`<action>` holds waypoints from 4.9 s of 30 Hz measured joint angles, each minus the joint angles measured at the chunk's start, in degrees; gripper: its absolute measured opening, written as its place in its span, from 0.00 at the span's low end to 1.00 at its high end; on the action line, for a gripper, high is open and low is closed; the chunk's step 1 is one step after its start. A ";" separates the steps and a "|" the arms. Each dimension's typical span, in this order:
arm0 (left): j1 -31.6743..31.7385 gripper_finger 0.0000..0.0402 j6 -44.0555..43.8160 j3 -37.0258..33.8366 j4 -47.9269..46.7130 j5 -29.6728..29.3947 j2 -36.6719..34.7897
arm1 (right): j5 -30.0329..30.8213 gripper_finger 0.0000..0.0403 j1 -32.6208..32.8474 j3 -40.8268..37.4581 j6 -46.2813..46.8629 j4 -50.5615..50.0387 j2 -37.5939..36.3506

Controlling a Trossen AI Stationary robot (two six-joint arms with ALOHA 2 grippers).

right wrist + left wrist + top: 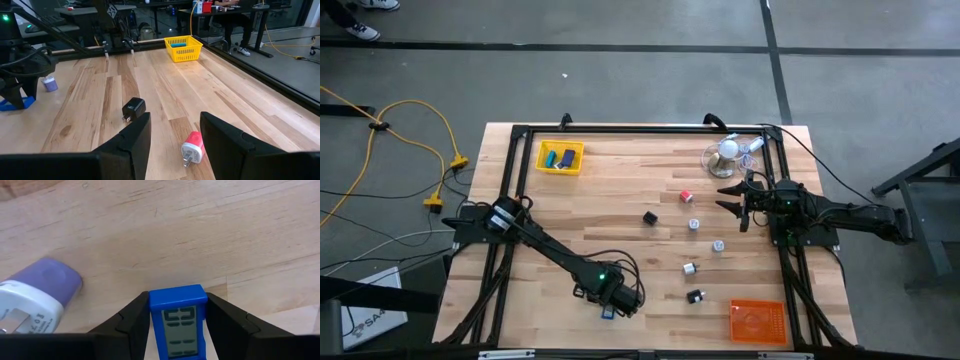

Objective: Pick & Place Office items
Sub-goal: Put the blue digital timer into the yellow bin

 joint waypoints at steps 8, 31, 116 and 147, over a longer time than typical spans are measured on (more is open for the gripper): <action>-0.01 0.41 2.44 -0.04 0.14 -1.96 -1.71 | 0.00 0.39 0.02 0.00 0.00 -0.02 -0.02; 3.15 0.41 18.60 0.07 -10.41 -10.14 -12.37 | -0.02 0.39 0.02 -0.02 0.02 -0.09 -0.02; 89.09 0.41 83.16 -11.96 -17.02 -4.30 -23.74 | 0.00 0.39 0.01 -0.01 0.02 -0.01 -0.02; 88.37 0.41 83.61 -21.61 -4.89 -5.22 -23.72 | 0.00 0.39 0.02 -0.01 0.02 0.00 -0.02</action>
